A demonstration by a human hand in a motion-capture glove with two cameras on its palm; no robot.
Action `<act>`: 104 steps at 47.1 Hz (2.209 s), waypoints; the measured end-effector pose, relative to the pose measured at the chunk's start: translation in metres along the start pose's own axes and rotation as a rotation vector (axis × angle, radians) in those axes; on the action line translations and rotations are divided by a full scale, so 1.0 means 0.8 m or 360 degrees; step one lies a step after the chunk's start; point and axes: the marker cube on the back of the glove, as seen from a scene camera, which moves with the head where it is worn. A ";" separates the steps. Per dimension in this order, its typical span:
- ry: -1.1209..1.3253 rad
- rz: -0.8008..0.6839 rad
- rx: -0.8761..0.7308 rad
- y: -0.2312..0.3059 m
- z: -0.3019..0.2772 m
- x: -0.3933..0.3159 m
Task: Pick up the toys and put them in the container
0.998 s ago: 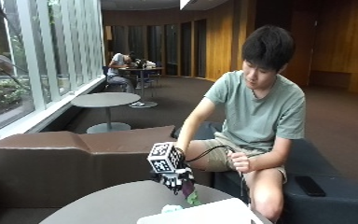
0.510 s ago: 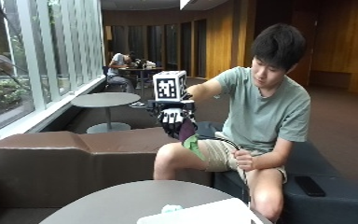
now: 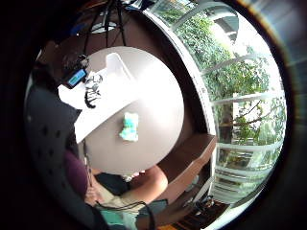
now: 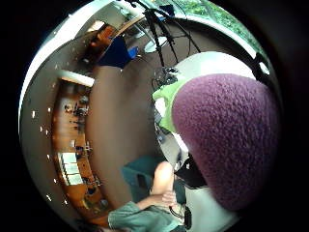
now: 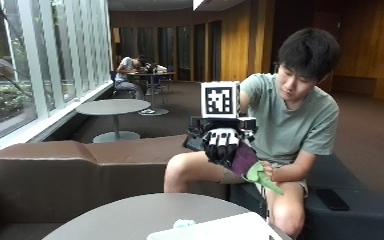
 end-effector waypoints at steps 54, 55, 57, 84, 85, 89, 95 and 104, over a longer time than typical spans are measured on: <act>0.0133 0.0570 -0.0422 0.047 0.082 0.166; 0.0144 0.0571 -0.0440 0.049 0.092 0.170; 0.0163 0.0574 -0.0484 0.053 0.113 0.178; 0.0038 0.0891 -0.0435 0.107 0.435 0.199; 0.0046 0.0889 -0.0389 0.105 0.436 0.199; 0.0030 0.0871 -0.0320 0.097 0.436 0.198; -0.0070 0.0948 -0.0393 0.097 0.435 0.201; -0.0063 0.0922 -0.0632 0.087 0.418 0.208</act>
